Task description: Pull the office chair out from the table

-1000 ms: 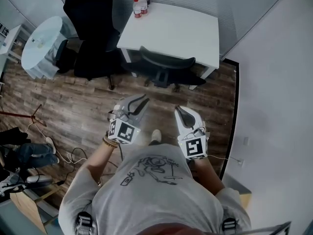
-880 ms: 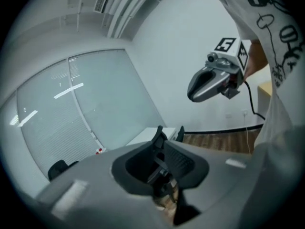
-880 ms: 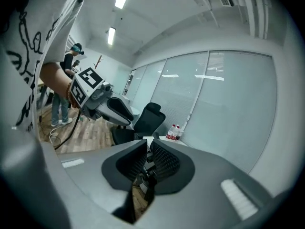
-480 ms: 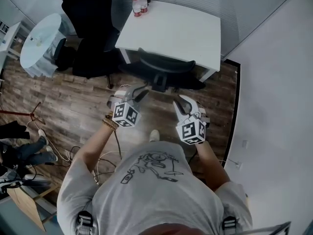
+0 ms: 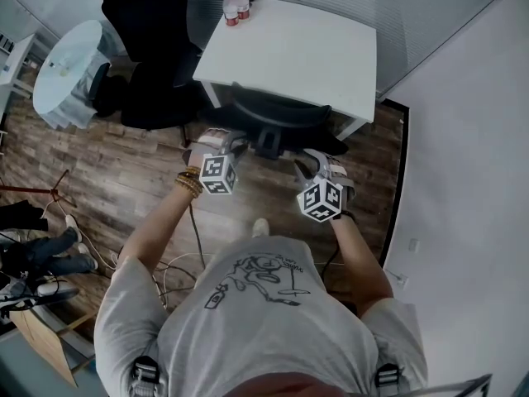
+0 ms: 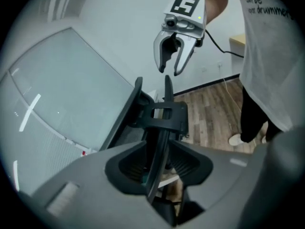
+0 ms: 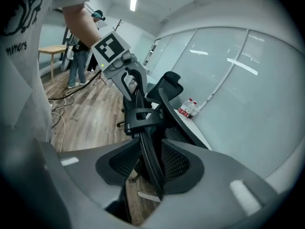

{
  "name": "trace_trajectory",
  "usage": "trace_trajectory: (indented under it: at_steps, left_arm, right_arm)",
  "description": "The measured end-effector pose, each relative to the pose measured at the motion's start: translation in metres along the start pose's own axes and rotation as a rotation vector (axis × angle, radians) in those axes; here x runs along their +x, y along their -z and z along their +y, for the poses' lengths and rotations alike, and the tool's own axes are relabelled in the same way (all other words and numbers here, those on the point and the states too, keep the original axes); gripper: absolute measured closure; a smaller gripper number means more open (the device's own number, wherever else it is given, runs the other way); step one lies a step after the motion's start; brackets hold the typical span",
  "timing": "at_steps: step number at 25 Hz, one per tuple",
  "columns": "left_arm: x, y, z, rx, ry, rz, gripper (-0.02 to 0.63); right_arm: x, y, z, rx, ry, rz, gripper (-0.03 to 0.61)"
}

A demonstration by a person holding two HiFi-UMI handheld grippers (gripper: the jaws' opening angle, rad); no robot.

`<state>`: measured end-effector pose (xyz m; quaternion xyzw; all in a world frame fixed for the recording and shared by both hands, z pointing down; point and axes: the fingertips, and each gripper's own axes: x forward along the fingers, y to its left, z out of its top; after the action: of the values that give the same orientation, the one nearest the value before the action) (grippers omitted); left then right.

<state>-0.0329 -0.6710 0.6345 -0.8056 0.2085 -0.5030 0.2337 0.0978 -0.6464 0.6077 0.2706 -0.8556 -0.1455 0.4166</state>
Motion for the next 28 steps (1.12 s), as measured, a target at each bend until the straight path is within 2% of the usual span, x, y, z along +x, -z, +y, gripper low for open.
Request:
trace_trajectory:
  at_steps: [4, 8, 12, 13, 14, 15, 20, 28]
  left_arm:
    - [0.027, 0.015, -0.006, 0.056, 0.058, 0.053, 0.448]
    - [0.05, 0.022, -0.008, 0.076, 0.105, 0.086, 0.396]
    - [0.064, 0.026, -0.008, 0.111, 0.121, 0.114, 0.393]
    - [0.068, 0.029, -0.01, 0.127, 0.13, 0.124, 0.402]
    - [0.071, 0.031, -0.013, 0.142, 0.139, 0.129, 0.467]
    - [0.073, 0.033, -0.015, 0.148, 0.146, 0.127, 0.499]
    - [0.072, 0.033, -0.017, 0.114, 0.161, 0.125, 0.508]
    - [0.068, 0.035, -0.023, 0.112, 0.162, 0.13, 0.511]
  right_arm:
    - [0.023, 0.017, 0.001, -0.02, -0.045, 0.045, 0.417]
    - [0.043, 0.034, -0.001, -0.066, -0.082, 0.098, 0.38]
    - [0.059, 0.053, -0.001, -0.129, -0.101, 0.162, 0.368]
    - [0.063, 0.058, 0.0, -0.147, -0.104, 0.177, 0.389]
    - [0.066, 0.062, 0.001, -0.164, -0.107, 0.188, 0.434]
    - [0.068, 0.065, 0.002, -0.176, -0.111, 0.193, 0.462]
    - [0.068, 0.066, 0.004, -0.193, -0.12, 0.199, 0.471]
    - [0.066, 0.064, 0.011, -0.176, -0.12, 0.211, 0.471]
